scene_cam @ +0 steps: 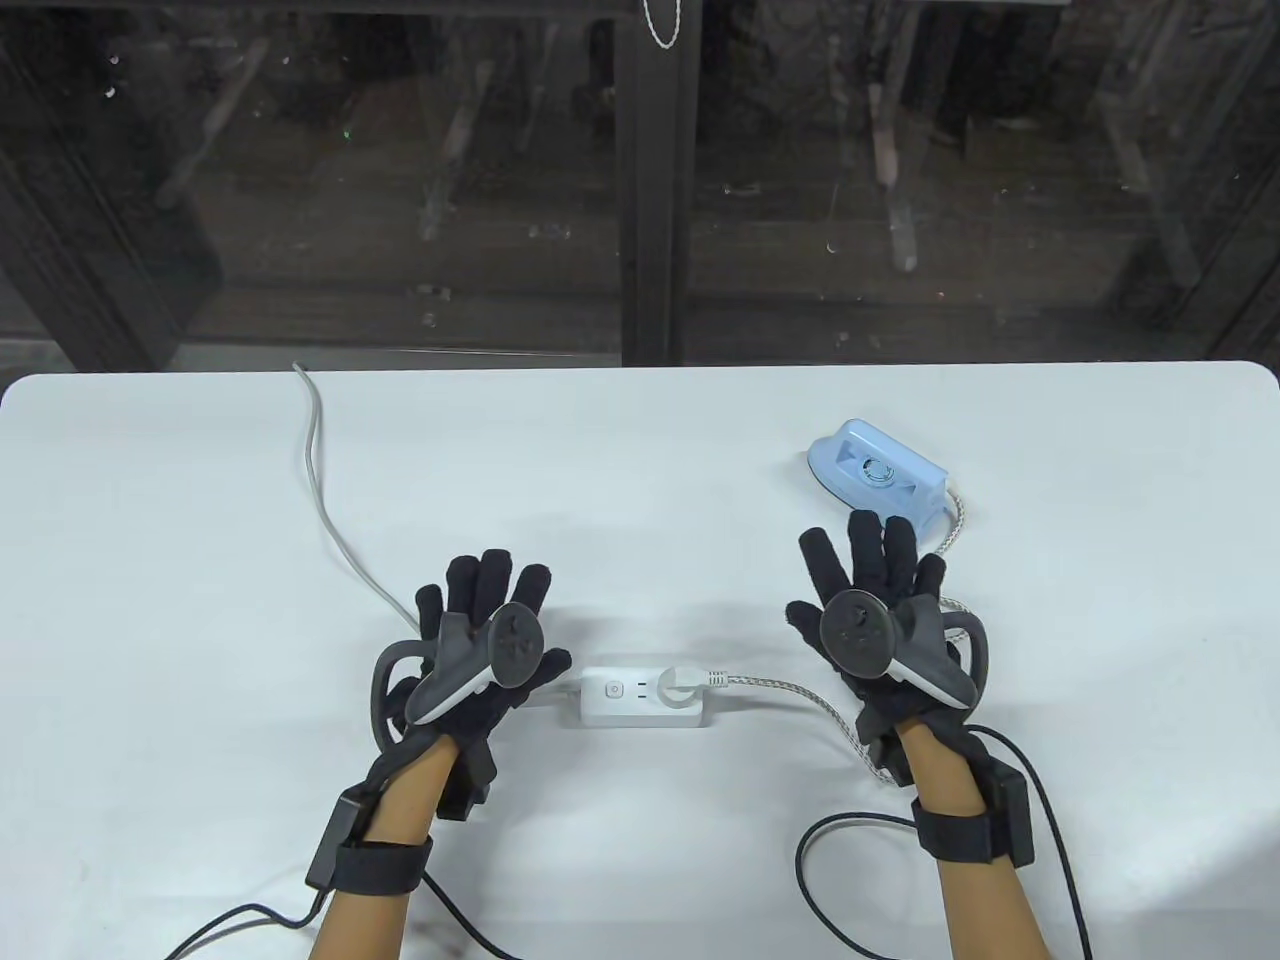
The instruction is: Plug the electric iron into the power strip
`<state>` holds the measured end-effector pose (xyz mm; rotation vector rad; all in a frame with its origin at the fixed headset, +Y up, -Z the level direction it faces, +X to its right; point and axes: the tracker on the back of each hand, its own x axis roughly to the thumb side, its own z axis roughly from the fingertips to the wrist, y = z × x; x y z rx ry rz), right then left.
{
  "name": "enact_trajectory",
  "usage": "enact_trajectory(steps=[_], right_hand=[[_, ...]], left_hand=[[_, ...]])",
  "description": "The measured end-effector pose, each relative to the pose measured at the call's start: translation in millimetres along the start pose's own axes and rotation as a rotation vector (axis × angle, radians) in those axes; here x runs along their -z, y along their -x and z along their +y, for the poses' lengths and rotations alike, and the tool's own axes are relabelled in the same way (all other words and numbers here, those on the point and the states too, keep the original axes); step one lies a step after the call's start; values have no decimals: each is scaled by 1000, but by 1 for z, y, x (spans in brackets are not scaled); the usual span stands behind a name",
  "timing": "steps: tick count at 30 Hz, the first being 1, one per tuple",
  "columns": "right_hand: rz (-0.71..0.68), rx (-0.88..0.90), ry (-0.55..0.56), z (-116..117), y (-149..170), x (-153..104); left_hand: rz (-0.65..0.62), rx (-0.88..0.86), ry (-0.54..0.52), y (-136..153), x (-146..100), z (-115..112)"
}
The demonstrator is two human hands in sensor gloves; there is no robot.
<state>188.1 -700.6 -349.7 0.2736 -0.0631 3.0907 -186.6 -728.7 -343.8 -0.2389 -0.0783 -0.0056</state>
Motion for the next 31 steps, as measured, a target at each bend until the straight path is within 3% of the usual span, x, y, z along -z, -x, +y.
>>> enact_trajectory(steps=[12,31], right_hand=[[133,-86,-227,37,37,0],[119,-103,-303,48,31,3]], left_hand=[[47,23,113,15,9,-23],[42,15,157,17,11,-27]])
